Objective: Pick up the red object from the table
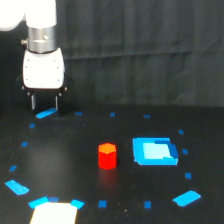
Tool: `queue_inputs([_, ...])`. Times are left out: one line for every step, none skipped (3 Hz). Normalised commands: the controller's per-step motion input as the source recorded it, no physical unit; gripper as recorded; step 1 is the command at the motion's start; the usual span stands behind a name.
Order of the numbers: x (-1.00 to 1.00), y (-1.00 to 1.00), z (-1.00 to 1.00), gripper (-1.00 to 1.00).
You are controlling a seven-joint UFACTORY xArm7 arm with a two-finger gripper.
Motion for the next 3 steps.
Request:
queue_inputs([-0.42, -1.0, -0.32, 1.0])
queue_inputs([0.58, -1.0, -0.36, 0.86])
queue_inputs([1.0, -1.0, -0.33, 1.0])
